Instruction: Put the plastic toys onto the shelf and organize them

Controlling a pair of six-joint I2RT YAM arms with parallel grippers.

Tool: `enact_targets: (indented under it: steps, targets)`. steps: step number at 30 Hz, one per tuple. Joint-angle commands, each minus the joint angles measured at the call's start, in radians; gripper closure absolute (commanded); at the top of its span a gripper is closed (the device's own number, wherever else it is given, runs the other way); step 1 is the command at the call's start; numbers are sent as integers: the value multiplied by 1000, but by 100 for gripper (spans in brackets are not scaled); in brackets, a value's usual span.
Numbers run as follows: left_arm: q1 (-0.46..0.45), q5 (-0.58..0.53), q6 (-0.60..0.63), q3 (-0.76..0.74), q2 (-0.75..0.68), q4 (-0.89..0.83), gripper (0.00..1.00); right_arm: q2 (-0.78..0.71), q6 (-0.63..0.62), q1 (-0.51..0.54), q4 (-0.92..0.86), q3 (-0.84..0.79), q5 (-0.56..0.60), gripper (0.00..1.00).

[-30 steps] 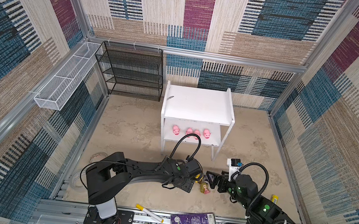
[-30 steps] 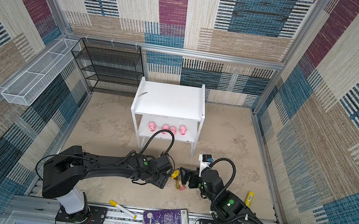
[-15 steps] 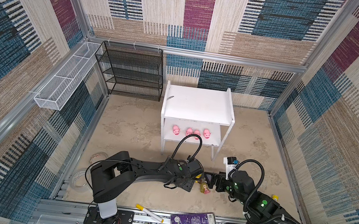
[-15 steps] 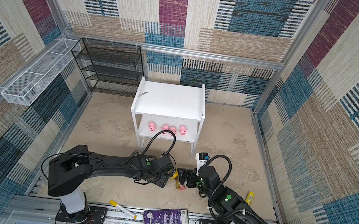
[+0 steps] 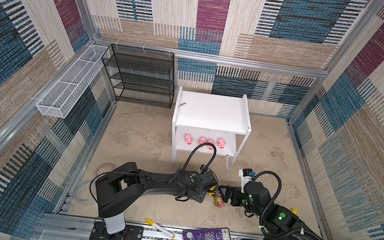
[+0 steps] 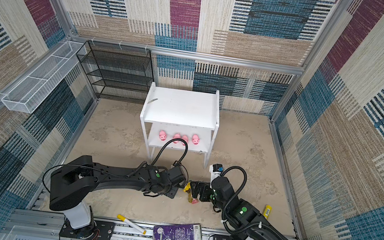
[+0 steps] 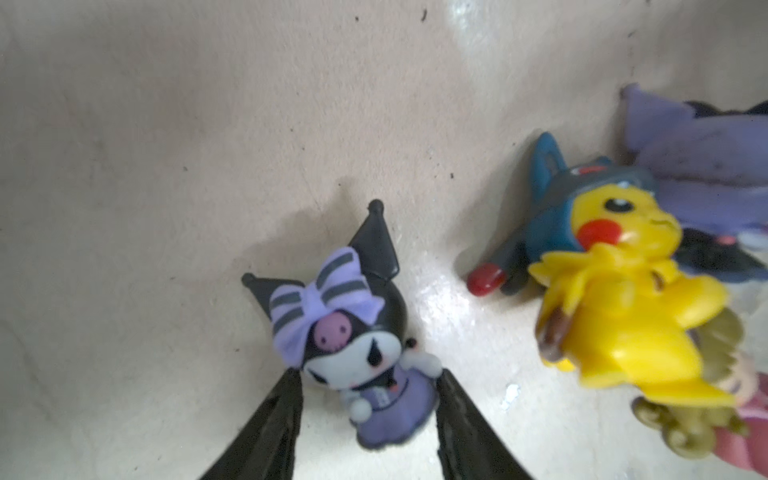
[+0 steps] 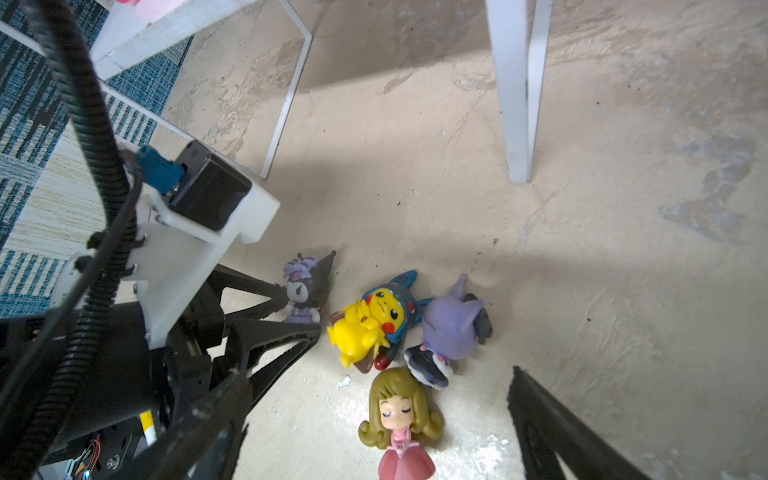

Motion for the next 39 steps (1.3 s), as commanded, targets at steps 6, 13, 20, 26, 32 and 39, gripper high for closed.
enact_targets:
  steps: [6,13,20,26,32,39]
  targets:
    - [1,-7,40,-76,-94,24,58,14,-48,1,67,3,-61,2]
    - [1,28,83,-173,-203,99,65,66,-42,1,127,-4,-109,2]
    - [1,73,132,-218,-232,172,52,73,-41,2,141,4,-123,2]
    - [1,75,123,-183,-154,190,42,57,-41,2,117,16,-105,2]
    - [1,84,129,-141,-76,202,51,27,-40,2,81,17,-89,2]
    - [7,65,120,-147,-62,208,56,28,-43,2,79,17,-91,2]
